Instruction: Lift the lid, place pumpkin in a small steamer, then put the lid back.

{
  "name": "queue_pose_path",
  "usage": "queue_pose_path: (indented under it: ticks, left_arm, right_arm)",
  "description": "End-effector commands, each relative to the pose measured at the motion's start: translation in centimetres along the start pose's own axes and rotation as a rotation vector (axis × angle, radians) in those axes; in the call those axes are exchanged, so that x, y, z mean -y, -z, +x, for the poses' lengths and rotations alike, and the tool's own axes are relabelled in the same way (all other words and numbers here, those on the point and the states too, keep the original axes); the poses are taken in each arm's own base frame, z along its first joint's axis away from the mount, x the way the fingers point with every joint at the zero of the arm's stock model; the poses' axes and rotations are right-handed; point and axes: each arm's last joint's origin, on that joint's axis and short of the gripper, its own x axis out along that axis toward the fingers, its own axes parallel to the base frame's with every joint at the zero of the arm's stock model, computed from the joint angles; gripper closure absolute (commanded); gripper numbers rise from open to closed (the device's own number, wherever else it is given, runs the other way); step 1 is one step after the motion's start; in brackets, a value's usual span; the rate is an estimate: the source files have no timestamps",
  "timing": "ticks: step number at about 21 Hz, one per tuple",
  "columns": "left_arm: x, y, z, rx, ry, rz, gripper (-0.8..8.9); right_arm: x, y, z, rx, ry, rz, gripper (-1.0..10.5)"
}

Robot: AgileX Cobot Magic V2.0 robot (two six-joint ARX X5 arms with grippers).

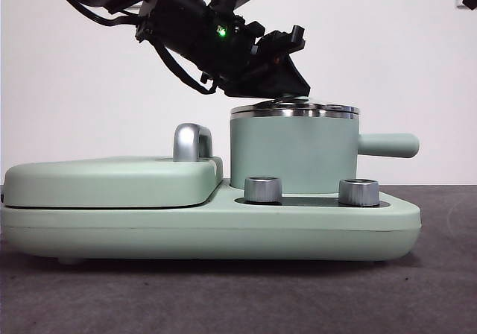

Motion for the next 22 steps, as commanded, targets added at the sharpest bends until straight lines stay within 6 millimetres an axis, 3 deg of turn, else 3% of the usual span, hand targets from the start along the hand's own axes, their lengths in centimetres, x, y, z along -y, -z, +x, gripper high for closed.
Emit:
queue_pose_path:
  ticks: [1, 5, 11, 15, 22]
  left_arm:
    - [0.4, -0.1, 0.8, 0.011, 0.026, -0.014, 7.98]
    - [0.3, 0.0, 0.7, 0.005, 0.025, -0.016, 7.9]
    - [0.4, -0.6, 0.4, 0.019, 0.024, -0.04, 5.77]
    - [0.4, -1.5, -0.6, 0.007, 0.021, -0.049, 5.6]
    - [-0.4, -3.5, -5.0, -0.115, -0.015, -0.1, 5.6]
  right_arm:
    - [-0.1, -0.2, 0.1, 0.004, -0.003, 0.008, 5.7]
    - [-0.1, -0.2, 0.1, 0.004, -0.003, 0.008, 5.7]
    - [-0.1, -0.2, 0.1, 0.004, -0.003, 0.007, 5.7]
    - [-0.1, -0.2, 0.1, 0.005, -0.003, 0.008, 5.7]
    - [-0.1, -0.2, 0.1, 0.007, -0.006, 0.005, 5.7]
